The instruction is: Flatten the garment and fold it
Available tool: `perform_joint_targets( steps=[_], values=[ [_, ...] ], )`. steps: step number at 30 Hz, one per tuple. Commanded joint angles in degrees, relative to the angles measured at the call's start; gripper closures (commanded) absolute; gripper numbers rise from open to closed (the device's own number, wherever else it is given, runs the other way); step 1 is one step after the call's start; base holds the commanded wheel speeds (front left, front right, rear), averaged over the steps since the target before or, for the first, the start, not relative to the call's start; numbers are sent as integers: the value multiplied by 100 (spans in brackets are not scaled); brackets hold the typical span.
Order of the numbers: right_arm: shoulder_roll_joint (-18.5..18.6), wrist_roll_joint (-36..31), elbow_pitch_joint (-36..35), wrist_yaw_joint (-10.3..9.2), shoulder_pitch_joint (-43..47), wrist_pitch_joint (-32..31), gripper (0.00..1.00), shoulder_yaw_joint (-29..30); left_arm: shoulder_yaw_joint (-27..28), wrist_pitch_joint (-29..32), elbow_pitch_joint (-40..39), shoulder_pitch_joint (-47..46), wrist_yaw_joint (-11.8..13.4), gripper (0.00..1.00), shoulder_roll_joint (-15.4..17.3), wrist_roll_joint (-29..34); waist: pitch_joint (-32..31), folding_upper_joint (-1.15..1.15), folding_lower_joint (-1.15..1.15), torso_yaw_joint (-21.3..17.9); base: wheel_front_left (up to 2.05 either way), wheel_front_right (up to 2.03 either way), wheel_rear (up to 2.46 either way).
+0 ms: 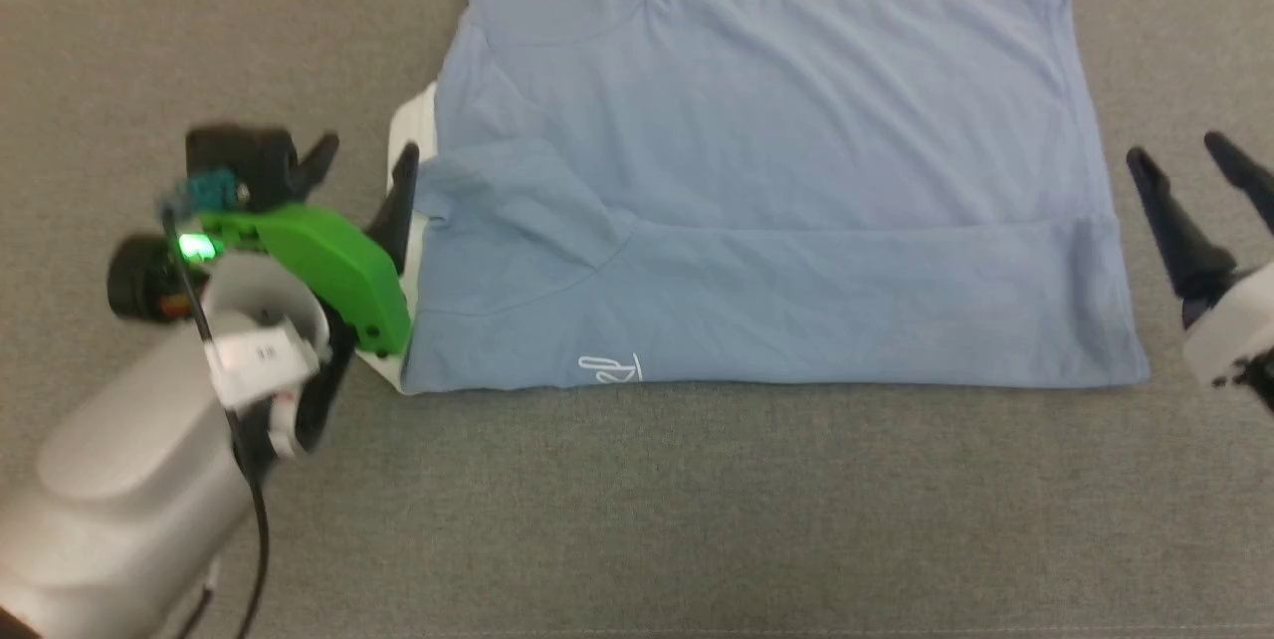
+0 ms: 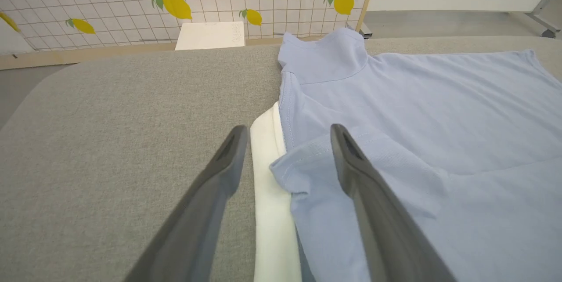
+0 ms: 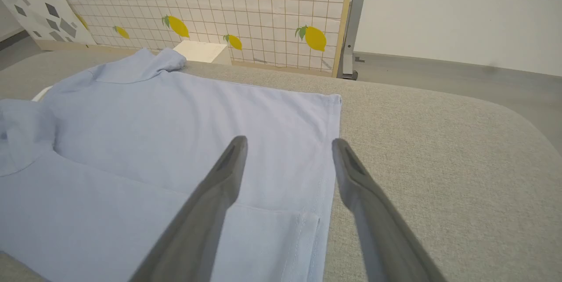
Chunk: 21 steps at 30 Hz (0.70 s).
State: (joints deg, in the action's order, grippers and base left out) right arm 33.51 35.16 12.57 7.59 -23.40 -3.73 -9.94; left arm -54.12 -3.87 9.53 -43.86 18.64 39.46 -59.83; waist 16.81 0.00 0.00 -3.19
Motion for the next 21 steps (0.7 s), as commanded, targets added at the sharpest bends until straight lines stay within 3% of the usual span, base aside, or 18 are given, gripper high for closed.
perform_joint_targets(
  steps=[1,6,11,17,21],
  values=[
    [-130,-136,-3,-10,221,56,0,92,27,-90,-73,214,132,0,-47,-75,-305,0,0,19,0,0,0],
    [-596,-672,-32,-10,783,-217,0,494,-63,-45,-384,755,620,0,-28,-184,-463,0,0,-17,0,0,0],
    [-1233,-1251,-351,-10,1233,-852,0,1085,-322,513,-783,1151,1094,0,106,-341,-422,0,0,-78,0,0,0],
    [-1978,-1743,-1031,-10,1540,-1420,0,1754,-514,1131,-1092,1311,1460,0,294,-514,-241,0,0,-130,0,0,0],
    [-2239,-1943,-1408,-10,1687,-1664,0,1932,-458,1210,-1055,1334,1731,0,353,-553,-104,0,0,-173,0,0,0]
  ],
)
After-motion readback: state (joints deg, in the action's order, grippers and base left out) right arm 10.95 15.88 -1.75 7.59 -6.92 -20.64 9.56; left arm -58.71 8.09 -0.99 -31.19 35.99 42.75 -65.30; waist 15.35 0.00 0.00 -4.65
